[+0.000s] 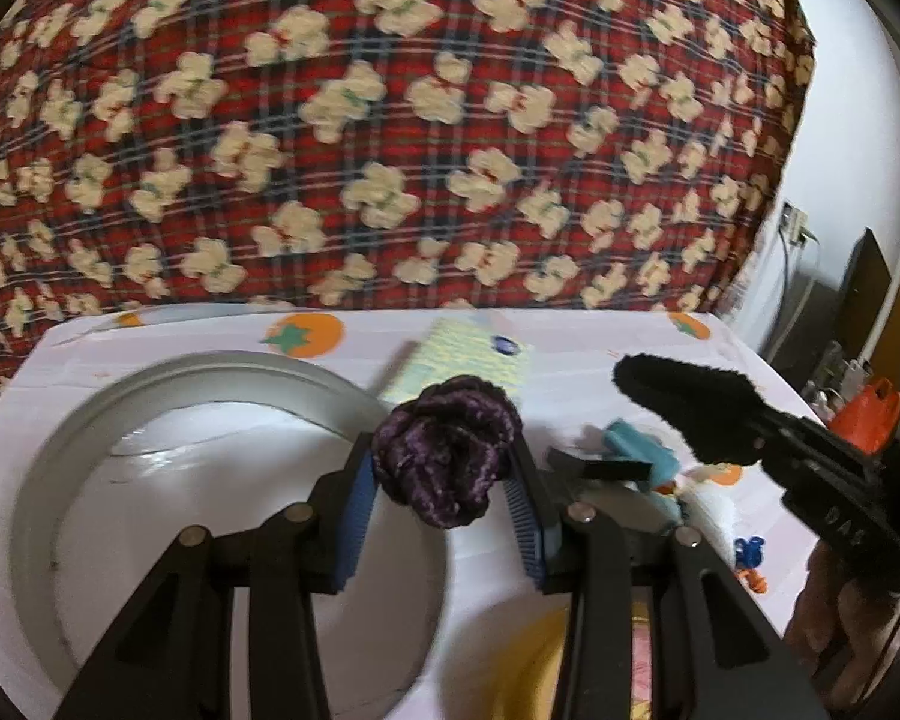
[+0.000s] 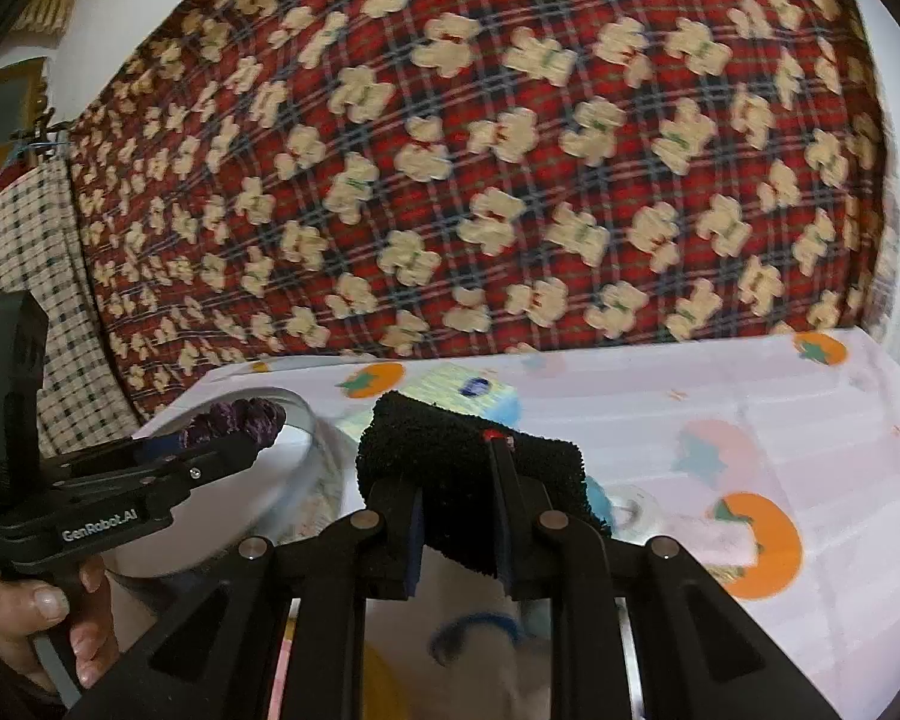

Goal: Organize soft objects
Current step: 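Lift both held items and carry them toward the round metal tin, then lower both items into the round metal tin and open both grippers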

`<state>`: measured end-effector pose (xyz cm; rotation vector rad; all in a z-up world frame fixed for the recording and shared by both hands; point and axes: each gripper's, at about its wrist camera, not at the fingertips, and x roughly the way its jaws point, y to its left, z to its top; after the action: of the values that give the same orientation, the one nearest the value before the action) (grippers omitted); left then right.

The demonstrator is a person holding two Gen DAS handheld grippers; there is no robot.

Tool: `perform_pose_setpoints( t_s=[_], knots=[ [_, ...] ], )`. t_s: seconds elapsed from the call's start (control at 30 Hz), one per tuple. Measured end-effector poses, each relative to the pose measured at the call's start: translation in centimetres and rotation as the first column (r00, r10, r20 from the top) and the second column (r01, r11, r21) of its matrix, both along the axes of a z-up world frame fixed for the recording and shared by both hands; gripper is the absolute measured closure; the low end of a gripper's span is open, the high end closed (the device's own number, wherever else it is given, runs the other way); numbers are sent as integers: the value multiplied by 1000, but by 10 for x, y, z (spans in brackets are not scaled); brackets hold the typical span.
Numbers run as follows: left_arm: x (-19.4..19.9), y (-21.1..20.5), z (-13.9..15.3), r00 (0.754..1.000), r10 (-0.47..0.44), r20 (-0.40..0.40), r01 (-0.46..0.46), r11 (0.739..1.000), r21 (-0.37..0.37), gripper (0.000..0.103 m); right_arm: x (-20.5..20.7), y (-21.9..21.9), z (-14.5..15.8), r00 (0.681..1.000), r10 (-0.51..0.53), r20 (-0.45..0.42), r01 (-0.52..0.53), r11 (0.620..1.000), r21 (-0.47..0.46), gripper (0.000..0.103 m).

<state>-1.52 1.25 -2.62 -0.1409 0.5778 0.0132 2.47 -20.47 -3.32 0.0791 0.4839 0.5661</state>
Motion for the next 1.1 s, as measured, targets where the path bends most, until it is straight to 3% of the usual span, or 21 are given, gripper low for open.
perform_pose_setpoints(
  t_s=[0.53, 1.1],
  knots=[
    [-13, 81, -13, 979, 196, -50, -194, 980, 32, 62, -2, 90, 37, 975, 218, 39, -218, 976, -21, 83],
    [-17, 141, -30, 948, 294, -119, -294, 956, 25, 62, 8, 184, 31, 936, 347, -58, -351, 931, -100, 83]
  ],
)
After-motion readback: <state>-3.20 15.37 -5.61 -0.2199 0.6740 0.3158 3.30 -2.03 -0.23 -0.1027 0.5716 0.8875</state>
